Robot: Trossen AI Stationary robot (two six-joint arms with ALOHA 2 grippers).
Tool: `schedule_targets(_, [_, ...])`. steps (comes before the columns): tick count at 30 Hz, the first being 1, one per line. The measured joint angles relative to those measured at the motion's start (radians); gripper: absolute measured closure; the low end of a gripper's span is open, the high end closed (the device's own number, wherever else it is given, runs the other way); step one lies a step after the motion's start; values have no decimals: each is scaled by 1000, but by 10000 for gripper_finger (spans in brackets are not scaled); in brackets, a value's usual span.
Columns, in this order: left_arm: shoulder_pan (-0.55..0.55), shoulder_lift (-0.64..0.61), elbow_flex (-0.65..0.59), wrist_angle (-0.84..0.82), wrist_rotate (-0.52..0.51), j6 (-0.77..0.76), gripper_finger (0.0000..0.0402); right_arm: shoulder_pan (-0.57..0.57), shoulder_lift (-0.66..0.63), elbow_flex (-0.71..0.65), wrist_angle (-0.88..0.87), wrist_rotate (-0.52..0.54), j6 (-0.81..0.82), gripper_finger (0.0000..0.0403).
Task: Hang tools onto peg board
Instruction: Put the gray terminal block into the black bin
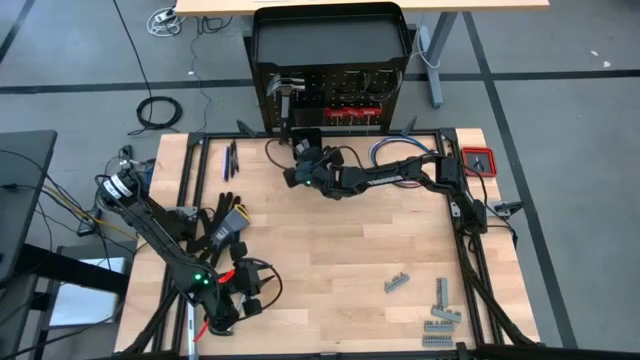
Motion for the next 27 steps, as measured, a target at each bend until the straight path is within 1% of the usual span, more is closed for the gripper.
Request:
schedule_targets(5, [0,-38,-20,-42,-7,-37,277,-54,0,0,-30,-52,57,271])
schedule_targets(9, [0,-83,-34,-85,-55,-50,277,-109,-1,0,-48,-136,93,264])
schedule_targets(12, [0,-103,-34,-127,-114,-48,277,-146,-1,0,-52,-222,121,246])
schedule_targets(15, [2,-125,-34,-168,-148,-49,277,-173,-1,0,-51,-296,131,221])
schedule_targets(18, [12,-144,-34,-190,-152,-49,277,-173,-1,0,-49,-328,123,196])
schedule_targets(22, [27,-164,-33,-193,-149,-49,277,-163,-1,0,-55,-339,113,172])
schedule_targets(25, [34,-165,-33,-196,-143,-57,277,-158,-9,0,-66,-377,81,162])
schedule_targets(27, [36,-166,-33,-208,-140,-84,277,-145,-23,0,-87,-382,52,159])
